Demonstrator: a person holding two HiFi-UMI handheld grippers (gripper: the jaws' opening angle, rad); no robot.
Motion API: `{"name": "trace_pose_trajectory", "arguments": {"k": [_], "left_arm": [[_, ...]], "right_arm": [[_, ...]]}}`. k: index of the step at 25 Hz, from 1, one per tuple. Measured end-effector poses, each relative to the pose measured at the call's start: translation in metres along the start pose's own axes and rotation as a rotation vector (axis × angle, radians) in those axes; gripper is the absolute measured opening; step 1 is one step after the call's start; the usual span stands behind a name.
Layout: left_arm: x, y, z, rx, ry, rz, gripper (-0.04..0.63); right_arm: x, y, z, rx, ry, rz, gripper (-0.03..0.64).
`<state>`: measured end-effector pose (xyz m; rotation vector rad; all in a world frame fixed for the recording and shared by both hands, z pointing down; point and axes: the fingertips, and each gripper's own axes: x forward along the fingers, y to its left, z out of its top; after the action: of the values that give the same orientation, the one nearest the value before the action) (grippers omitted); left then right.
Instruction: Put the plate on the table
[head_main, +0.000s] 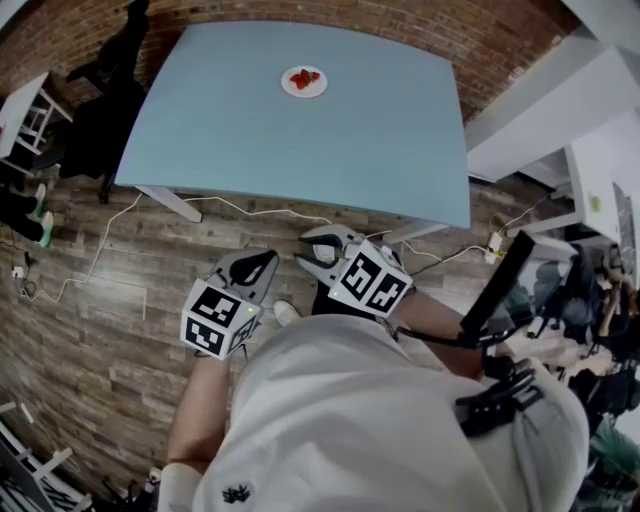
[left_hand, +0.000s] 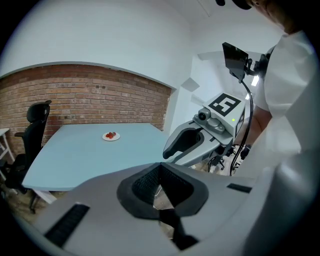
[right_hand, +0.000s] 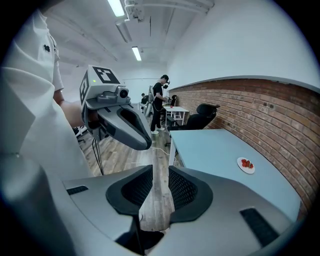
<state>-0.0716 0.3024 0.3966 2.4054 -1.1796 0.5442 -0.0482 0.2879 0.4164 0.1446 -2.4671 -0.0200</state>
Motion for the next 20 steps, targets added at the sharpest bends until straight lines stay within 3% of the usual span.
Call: {"name": "trace_pose_trajectory", "arguments": {"k": [20], "left_arm": [[0.006, 0.005, -0.0055, -0.003, 0.013, -0.023, 0.002]], "right_arm": [[0.0012, -0.0026, -0.0017, 0.001, 0.017, -0.024, 0.106]]}}
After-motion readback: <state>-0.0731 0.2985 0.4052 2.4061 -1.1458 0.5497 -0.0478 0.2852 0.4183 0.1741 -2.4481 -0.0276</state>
